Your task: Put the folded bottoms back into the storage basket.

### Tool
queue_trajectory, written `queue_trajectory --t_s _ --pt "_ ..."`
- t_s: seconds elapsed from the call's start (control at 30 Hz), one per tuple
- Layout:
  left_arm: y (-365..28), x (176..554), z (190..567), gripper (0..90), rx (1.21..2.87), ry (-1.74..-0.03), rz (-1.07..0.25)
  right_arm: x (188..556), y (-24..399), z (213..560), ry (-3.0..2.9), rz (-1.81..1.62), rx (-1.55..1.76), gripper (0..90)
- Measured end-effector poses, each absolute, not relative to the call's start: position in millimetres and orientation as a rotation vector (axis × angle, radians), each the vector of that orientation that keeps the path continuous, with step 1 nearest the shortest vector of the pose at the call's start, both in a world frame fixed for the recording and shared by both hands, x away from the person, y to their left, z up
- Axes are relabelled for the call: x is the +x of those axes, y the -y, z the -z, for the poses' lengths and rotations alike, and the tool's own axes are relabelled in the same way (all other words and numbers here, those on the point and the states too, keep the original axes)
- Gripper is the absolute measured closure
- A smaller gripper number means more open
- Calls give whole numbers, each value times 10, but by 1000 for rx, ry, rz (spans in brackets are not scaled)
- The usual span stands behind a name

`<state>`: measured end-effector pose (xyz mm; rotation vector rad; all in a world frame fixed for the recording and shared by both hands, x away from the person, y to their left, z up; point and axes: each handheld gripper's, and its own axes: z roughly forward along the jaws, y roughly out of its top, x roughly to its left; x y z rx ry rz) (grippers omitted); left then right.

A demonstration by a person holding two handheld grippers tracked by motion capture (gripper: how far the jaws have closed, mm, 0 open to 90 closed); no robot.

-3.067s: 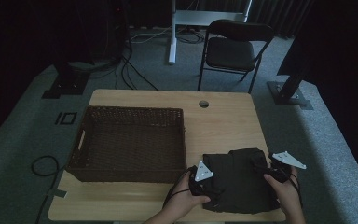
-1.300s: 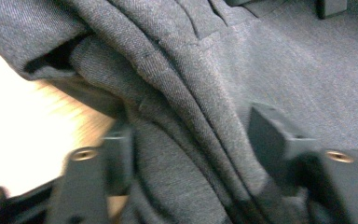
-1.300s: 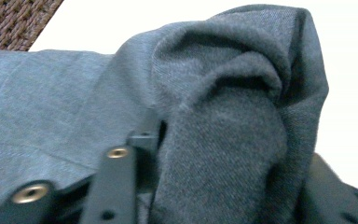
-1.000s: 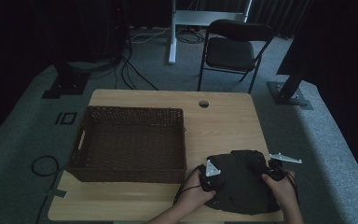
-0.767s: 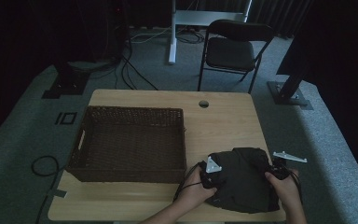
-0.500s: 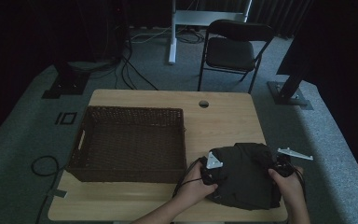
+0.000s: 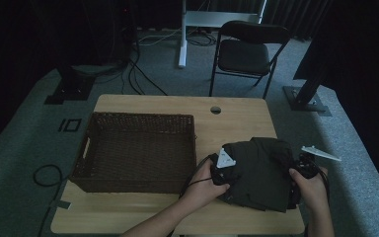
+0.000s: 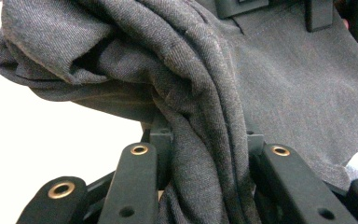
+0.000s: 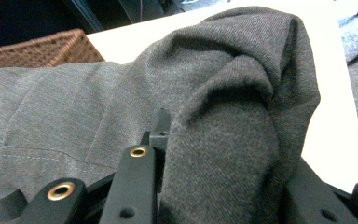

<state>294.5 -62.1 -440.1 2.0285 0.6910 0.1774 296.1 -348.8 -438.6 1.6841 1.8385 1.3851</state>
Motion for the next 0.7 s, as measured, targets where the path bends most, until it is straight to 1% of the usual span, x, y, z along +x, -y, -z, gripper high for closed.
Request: queue_trajectory --t_s 0.27,0.5,0.7 --pt "509 3012 4129 697 2005 -684 -205 3043 3394 4101 -1828 -1407 1636 674" --pt "332 3077 3876 696 1997 -672 -247 3139 3231 3840 -1826 -1434 1585 674" --pt "156 3131 3751 696 1967 -695 -261 3236 3063 3661 -1834 -1450 1556 673"
